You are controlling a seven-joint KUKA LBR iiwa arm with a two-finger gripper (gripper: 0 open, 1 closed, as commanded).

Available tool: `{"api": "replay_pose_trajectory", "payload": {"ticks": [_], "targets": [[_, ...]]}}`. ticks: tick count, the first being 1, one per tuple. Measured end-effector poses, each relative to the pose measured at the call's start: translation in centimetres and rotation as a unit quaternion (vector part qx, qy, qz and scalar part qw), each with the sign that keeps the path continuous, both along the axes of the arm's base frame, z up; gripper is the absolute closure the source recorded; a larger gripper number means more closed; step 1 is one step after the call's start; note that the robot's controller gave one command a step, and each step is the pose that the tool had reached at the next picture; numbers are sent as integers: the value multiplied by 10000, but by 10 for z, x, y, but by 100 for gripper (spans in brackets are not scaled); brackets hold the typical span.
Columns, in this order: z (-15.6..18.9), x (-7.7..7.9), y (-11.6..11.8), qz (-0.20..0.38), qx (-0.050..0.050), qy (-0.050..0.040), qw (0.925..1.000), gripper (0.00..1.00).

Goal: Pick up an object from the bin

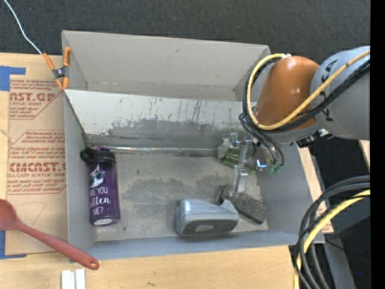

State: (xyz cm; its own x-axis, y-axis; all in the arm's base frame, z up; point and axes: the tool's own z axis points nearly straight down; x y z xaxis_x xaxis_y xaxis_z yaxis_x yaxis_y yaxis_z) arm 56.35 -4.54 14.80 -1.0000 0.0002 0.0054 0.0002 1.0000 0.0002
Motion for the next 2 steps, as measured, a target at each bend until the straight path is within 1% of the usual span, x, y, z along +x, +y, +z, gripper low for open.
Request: {"api": "replay_pose_trajectory", "payload": {"ticks": [1,2], "targets": [[5,1,0,4,-2,-35,10000,0],[-65,-36,-18,25,-5,-41,10000,0]]}}
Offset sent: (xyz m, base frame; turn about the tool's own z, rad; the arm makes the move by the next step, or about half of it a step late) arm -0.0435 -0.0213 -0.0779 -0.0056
